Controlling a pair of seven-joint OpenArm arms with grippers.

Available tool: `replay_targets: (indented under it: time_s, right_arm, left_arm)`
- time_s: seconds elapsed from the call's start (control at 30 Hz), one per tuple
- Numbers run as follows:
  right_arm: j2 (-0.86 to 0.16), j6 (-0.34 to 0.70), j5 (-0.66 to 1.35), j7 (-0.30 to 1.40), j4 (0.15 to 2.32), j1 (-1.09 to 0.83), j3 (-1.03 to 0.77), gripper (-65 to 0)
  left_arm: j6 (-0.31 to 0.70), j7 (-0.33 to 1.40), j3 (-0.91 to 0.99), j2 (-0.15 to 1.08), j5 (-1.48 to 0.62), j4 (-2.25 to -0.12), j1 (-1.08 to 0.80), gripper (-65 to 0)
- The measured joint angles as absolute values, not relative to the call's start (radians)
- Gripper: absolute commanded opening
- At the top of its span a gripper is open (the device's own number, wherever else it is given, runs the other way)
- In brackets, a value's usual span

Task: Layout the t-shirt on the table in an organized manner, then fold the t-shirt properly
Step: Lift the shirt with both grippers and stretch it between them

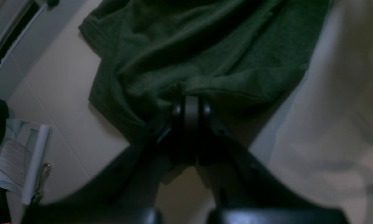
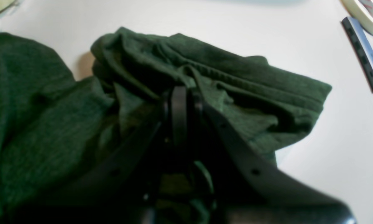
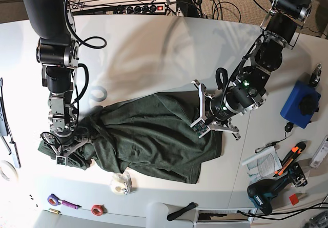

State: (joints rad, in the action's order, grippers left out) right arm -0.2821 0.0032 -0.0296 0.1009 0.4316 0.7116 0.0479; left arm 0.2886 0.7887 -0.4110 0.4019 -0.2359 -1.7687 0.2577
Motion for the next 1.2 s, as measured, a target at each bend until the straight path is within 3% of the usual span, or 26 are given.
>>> replay_targets:
  time_s: [0.1,0.37,0.6,0.8,1.0,1.2]
  right_arm:
    - [-0.288,-0.062,-0.03,0.098,0.432,0.712,0.047,-65.0]
    - [-0.385,-0.079,-0.014,0.181,0.556,0.718,0.047,-65.0]
    - [-0.524,0.041,0.155,0.44,0.916,0.642,0.049,-65.0]
    - [-0.617,0.058,0.204,0.595,1.296,0.464,0.052,-65.0]
    - [-0.631,0.067,0.21,0.754,1.559,0.331,0.052,-65.0]
    - [-0.628,0.067,0.133,0.739,1.644,0.289,0.046,-65.0]
  left_arm:
    - [0.289,0.789,-0.411,0.402,-0.236,-1.769,0.258,-65.0]
    - [0.266,0.784,-0.411,0.402,-0.198,-1.768,0.257,-65.0]
    - [0.26,0.781,-0.411,0.402,-0.194,-1.767,0.257,-65.0]
    - [0.249,0.761,-0.411,0.402,-0.162,-1.767,0.263,-65.0]
    - [0.202,0.756,-0.411,0.41,-0.04,-1.767,0.326,-65.0]
    - [0.168,0.755,-0.411,0.442,-0.019,-1.767,0.397,-65.0]
